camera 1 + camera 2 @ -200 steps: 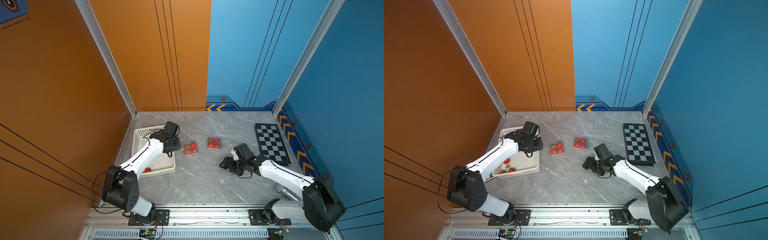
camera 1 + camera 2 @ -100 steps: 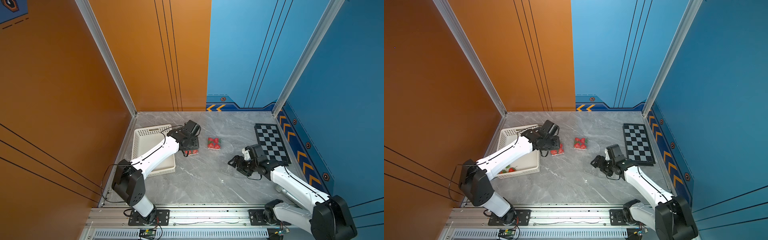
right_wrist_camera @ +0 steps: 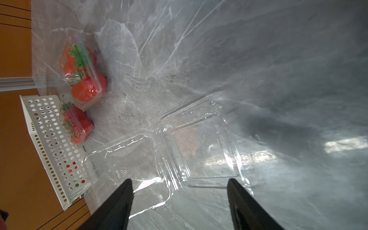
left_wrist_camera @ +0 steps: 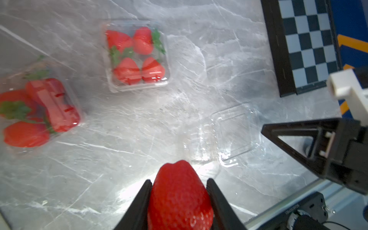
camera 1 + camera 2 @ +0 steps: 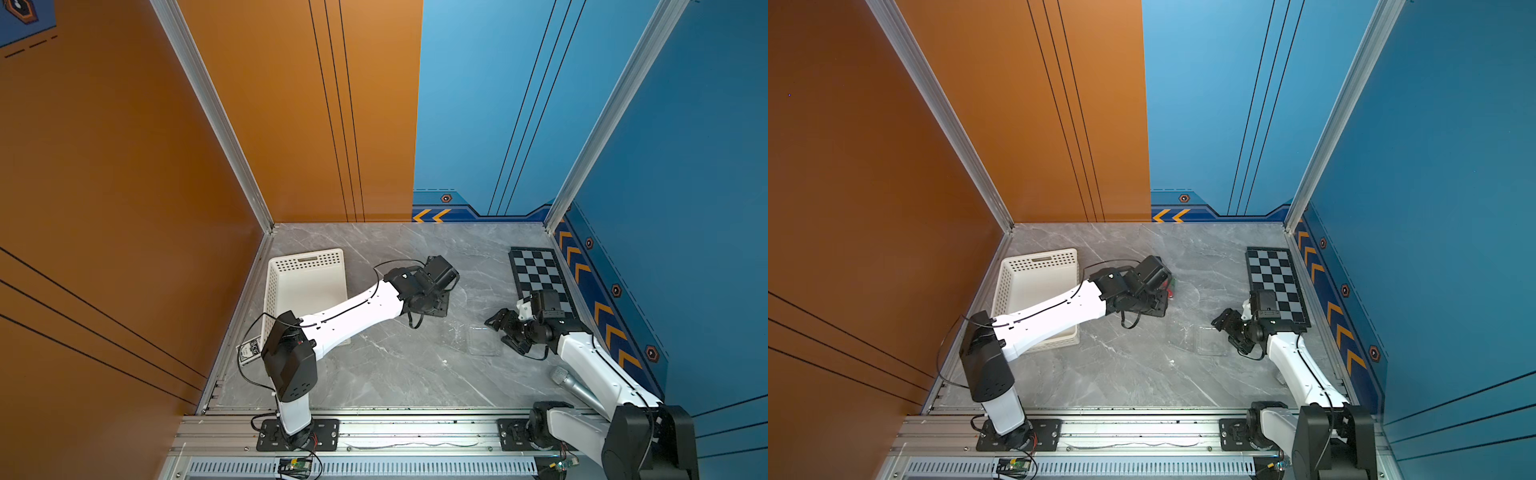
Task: Pack strawberries into containers
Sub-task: Place the strawberry in the packing box.
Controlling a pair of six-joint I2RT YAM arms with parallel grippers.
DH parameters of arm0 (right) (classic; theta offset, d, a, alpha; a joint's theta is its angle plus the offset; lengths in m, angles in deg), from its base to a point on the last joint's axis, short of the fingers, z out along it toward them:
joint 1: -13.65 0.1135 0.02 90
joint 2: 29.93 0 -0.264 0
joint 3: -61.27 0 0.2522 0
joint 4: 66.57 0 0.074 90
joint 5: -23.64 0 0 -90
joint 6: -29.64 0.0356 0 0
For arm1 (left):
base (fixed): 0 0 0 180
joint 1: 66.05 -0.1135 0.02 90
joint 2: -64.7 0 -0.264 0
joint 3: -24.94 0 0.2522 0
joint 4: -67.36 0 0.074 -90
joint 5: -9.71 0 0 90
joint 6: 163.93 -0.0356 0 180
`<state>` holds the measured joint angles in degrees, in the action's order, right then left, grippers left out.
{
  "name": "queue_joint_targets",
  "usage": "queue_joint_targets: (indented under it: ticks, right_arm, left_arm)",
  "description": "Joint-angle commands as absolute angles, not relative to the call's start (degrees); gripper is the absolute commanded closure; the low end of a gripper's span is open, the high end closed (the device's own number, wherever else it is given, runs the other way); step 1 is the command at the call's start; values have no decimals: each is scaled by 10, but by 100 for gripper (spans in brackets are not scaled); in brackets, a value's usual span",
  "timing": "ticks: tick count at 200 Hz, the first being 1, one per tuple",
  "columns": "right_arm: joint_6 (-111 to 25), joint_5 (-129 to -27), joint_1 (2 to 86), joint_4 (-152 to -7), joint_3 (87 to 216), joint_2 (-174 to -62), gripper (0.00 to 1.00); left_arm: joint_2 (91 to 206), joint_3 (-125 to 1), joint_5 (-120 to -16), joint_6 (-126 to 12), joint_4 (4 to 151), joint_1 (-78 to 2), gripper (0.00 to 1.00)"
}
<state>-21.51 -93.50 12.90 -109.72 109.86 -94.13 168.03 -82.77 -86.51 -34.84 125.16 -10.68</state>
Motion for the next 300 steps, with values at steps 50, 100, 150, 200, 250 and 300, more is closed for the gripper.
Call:
queue_joint_targets:
  ticks: [50,100,150,200,250,300]
  right_arm:
    - [-265,-962,106,-1135,1117,-950,24]
    - [-272,-969,103,-1148,1118,-936,24]
    - [-276,-976,104,-1153,1118,-931,24]
    - [-284,-976,133,-1157,1127,-948,24]
    - [-294,-949,199,-1175,1149,-974,25]
    - [-289,-927,235,-1180,1159,-984,25]
  left_arm:
    - [1761,-875,-819,-346,1286,-55,75]
    - [1805,-864,-813,-338,1286,-63,76]
    - [1836,-852,-818,-334,1285,-80,77]
    - [1858,-846,-827,-331,1285,-88,73]
    - [1877,-843,-837,-326,1276,-96,64]
    - [1869,-838,-854,-322,1267,-100,45]
